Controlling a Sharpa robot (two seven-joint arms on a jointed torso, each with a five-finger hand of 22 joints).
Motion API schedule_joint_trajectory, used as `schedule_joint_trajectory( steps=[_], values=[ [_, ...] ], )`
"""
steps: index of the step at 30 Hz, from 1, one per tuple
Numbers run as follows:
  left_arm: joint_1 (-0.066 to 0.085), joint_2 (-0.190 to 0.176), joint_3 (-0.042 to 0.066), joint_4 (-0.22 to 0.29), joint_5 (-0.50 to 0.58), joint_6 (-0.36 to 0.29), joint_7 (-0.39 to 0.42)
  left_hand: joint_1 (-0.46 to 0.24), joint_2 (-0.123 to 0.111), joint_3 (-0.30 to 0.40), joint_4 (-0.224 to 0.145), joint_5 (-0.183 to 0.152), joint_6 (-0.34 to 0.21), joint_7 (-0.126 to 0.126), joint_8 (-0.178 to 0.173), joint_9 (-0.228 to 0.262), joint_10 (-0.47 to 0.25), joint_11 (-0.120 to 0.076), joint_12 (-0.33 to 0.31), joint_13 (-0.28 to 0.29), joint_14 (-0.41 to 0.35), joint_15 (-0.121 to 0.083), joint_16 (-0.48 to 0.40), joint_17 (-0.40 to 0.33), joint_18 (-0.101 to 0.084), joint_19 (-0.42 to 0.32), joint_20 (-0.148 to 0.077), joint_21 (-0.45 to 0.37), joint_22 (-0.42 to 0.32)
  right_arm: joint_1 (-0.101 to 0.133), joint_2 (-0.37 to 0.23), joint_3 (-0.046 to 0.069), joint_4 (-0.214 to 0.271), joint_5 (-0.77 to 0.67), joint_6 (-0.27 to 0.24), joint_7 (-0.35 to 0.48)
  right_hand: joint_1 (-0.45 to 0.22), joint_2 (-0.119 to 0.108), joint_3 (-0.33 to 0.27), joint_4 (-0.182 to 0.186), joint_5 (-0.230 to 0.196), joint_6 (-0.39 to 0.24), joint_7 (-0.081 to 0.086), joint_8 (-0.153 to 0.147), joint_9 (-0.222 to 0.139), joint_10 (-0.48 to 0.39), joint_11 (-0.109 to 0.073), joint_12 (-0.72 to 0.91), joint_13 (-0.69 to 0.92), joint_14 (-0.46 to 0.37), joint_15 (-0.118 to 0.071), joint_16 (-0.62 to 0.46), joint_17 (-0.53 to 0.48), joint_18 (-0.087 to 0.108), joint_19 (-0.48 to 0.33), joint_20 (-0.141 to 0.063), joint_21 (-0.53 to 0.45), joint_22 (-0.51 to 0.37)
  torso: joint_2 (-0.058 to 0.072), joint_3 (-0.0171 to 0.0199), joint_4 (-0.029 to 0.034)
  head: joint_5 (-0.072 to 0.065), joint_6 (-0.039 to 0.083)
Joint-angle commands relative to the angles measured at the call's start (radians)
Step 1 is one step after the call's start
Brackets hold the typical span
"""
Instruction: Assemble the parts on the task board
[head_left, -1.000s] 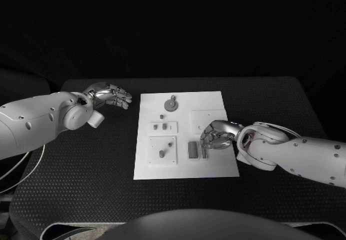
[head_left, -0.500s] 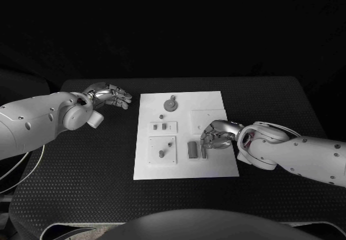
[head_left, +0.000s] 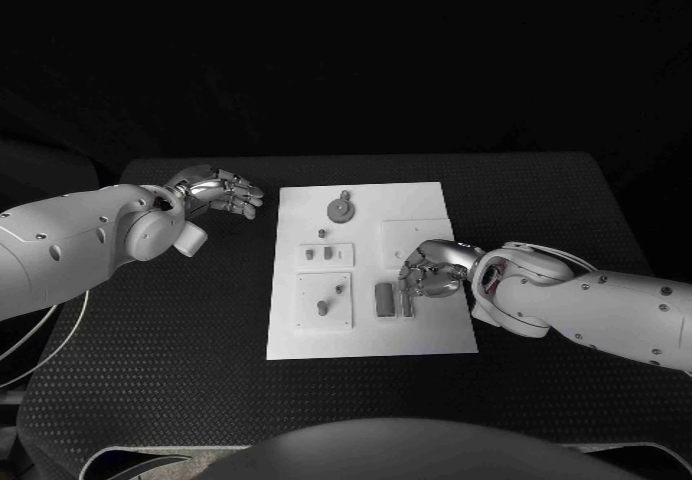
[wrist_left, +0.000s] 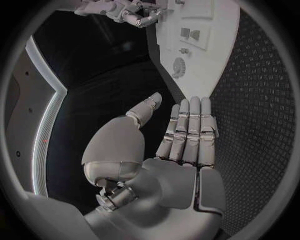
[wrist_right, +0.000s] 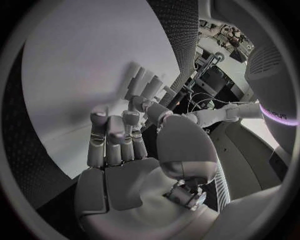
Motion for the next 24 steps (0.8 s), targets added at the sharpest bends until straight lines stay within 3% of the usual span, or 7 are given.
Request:
schedule_joint_trajectory(
  steps=[1, 3, 4, 6, 24],
  values=[
    [0.000, 0.001, 0.000, 0.002, -0.002, 0.014, 0.008, 0.002, 0.008, 0.006, -0.001, 0.007, -0.008, -0.001, 0.004, -0.001, -0.001, 0.006, 0.006, -0.001, 0.006, 0.002, -0.004, 0.001, 0.006, -0.006, 0.001, 0.003, 0.001, -0.010, 0.002, -0.003, -0.012, -0.041, 0.030, -0.006, -0.006, 0.008, -0.002, -0.006, 0.001, 0.023, 0.004, 0.008, -0.002, 0.002, -0.010, 0.002, 0.001, -0.003, -0.003, 0.006, 0.003, 0.027, -0.007, 0.002, 0.007, 0.021, -0.001, 0.0004, 0.0003, 0.000, 0.000],
    [0.000, 0.001, 0.000, 0.001, -0.002, 0.014, 0.008, 0.002, 0.008, 0.006, -0.001, 0.007, -0.008, -0.001, 0.004, -0.001, -0.001, 0.006, 0.006, -0.001, 0.006, 0.002, -0.004, 0.001, 0.006, -0.006, 0.001, 0.003, 0.001, -0.011, 0.002, -0.003, -0.013, -0.047, 0.034, -0.006, -0.006, 0.009, -0.002, -0.006, 0.001, 0.024, 0.003, 0.009, -0.001, 0.002, -0.010, 0.002, 0.001, -0.003, -0.003, 0.006, 0.003, 0.027, -0.008, 0.002, 0.008, 0.021, -0.001, -0.0002, 0.0001, 0.000, 0.000],
    [0.000, 0.001, 0.000, 0.001, -0.002, 0.014, 0.008, 0.003, 0.008, 0.006, -0.001, 0.007, -0.008, -0.001, 0.004, -0.001, -0.001, 0.006, 0.006, -0.001, 0.006, 0.002, -0.004, 0.001, 0.006, -0.006, 0.001, 0.003, 0.001, -0.012, 0.001, -0.003, -0.013, -0.050, 0.036, -0.006, 0.007, -0.013, -0.025, 0.010, -0.270, 0.017, -0.001, 0.011, 0.005, 0.001, -0.018, 0.004, 0.003, -0.005, -0.008, 0.012, 0.007, 0.027, -0.008, -0.007, 0.016, 0.020, -0.001, -0.0005, 0.0002, 0.000, 0.000],
    [0.000, 0.002, 0.000, 0.001, -0.002, 0.015, 0.008, 0.003, 0.008, 0.006, -0.001, 0.007, -0.008, -0.001, 0.004, -0.001, -0.001, 0.006, 0.006, -0.001, 0.006, 0.002, -0.004, 0.001, 0.006, -0.006, 0.001, 0.003, 0.001, -0.013, 0.001, -0.003, -0.015, -0.051, 0.038, -0.004, 0.004, -0.008, -0.030, -0.006, -0.273, 0.017, 0.000, 0.011, 0.007, 0.000, -0.014, 0.003, 0.003, -0.006, -0.008, 0.012, 0.008, 0.027, -0.013, -0.006, 0.016, 0.020, -0.001, -0.0003, 0.0000, 0.000, 0.000],
    [0.000, 0.002, 0.000, 0.001, -0.002, 0.015, 0.010, 0.003, 0.008, 0.006, -0.001, 0.007, -0.008, -0.001, 0.004, -0.002, -0.001, 0.006, 0.006, -0.001, 0.006, 0.002, -0.005, 0.002, 0.006, -0.007, 0.001, 0.003, 0.001, -0.016, 0.001, -0.003, -0.013, -0.064, 0.011, 0.010, 0.008, -0.011, -0.037, -0.007, -0.273, 0.017, -0.002, 0.013, 0.013, 0.000, -0.016, 0.003, 0.004, -0.008, -0.007, 0.013, 0.009, 0.027, -0.019, -0.004, 0.018, 0.019, -0.001, -0.0014, 0.0001, -0.003, 0.000]
  ],
)
